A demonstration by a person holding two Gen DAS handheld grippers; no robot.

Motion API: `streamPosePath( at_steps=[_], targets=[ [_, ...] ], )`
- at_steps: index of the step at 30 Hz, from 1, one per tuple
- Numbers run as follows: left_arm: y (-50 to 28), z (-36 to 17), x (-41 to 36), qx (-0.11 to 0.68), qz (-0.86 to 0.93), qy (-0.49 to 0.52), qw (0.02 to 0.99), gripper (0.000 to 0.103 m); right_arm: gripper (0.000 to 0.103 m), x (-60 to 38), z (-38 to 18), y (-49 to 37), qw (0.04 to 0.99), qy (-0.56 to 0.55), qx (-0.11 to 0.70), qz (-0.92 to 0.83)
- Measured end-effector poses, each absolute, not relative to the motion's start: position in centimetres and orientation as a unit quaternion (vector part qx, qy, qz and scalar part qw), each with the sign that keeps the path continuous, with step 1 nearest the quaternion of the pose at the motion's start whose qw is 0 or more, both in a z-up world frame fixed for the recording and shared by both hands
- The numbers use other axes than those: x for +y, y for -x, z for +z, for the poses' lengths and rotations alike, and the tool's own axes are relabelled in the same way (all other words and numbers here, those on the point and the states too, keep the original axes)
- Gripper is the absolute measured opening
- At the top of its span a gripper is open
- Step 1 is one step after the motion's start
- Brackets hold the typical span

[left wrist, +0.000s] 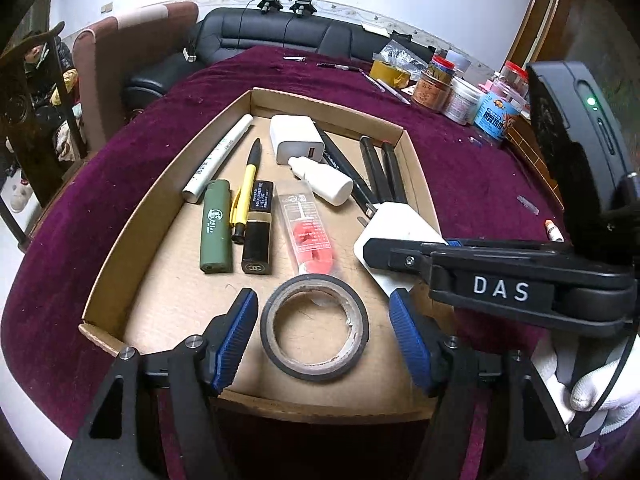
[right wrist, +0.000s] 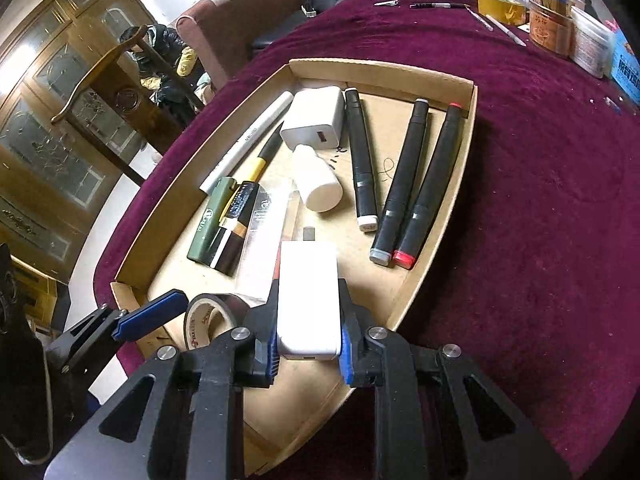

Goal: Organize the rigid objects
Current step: 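Carry the tape roll into the tray and open the left tool while the right tool carries the block, then lower the white square block into the tray and open the right tool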

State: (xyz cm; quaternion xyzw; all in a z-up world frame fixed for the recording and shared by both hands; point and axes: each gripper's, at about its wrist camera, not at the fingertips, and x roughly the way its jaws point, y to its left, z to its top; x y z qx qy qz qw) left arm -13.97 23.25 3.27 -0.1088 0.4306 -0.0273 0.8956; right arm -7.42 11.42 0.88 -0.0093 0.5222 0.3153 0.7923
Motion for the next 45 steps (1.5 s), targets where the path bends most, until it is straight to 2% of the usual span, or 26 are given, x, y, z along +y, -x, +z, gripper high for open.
streamPosePath(
  at_steps=[28,30,31,32,45],
  targets=[
    [14.4,3.6,22.4,0.440,0.006,0.078,0.895,0.067,0.022,8.5,2.4,9.1,0.820,-0.006,0.484,0.305],
    [14.4,3.6,22.0,0.443,0.009,0.072,0.893,0.067,0.027,7.9,2.5,9.3,0.822,-0.006,0.480,0.306],
    [14.4,3.7,21.8,0.444,0.009,0.070,0.893,0.068,0.034,7.4,2.6,9.4,0.826,-0.007,0.476,0.301],
    [14.4,3.7,21.5,0.444,0.009,0.066,0.894,0.068,0.035,7.0,2.6,9.5,0.829,-0.007,0.473,0.297],
    [14.0,4.9,17.2,0.440,-0.001,0.014,0.898,0.068,0.035,-4.1,1.5,7.7,0.851,-0.073,0.473,0.217]
  ],
)
